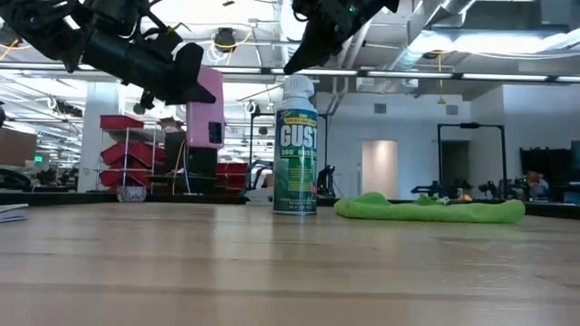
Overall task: Apply microfiber cloth
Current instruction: Spray the pink cellphone using the spray bottle
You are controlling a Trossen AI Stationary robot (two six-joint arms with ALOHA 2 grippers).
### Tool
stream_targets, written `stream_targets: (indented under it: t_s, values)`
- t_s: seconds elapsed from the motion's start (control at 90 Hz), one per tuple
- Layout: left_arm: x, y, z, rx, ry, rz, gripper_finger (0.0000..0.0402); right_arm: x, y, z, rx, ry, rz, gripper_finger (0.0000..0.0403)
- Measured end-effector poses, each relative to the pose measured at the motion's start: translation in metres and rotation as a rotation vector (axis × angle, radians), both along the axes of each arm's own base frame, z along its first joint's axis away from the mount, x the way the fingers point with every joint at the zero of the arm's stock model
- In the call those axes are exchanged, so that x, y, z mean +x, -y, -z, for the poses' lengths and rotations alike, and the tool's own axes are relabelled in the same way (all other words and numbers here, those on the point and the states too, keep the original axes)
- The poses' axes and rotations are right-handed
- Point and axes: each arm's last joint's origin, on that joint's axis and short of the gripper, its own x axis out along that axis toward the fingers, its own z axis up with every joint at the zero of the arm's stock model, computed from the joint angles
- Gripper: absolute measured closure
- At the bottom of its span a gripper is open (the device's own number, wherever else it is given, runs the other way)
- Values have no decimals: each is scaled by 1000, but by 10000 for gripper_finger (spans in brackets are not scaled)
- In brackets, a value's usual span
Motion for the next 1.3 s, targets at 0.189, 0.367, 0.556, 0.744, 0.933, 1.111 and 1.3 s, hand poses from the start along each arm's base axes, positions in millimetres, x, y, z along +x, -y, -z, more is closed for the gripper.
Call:
stream_targets:
  t_s: [0.189, 0.367, 0.556, 0.744, 0.933, 1.111, 1.3]
  values:
    - [0, 0, 0, 1, 3, 2, 399, 1, 0, 1, -3, -1, -3, 403]
    - [1, 1, 0, 1, 2, 7, 399, 13, 3, 18, 7, -32, -10, 403]
    - [1, 3, 0, 1, -5, 14, 399, 18, 5, 15, 7, -49, -18, 403]
    - [1, 3, 0, 1, -6, 14, 399, 16, 4, 7, 2, -80, -23, 403]
    - [1, 3, 1, -5, -7, 13, 399, 15, 5, 8, 1, -93, -26, 403]
    - [1, 3, 1, -8, -6, 12, 399, 14, 5, 2, -4, -89, -27, 403]
    - [0, 0, 3, -15, -19, -2, 399, 16, 1, -11, -18, -59, -40, 403]
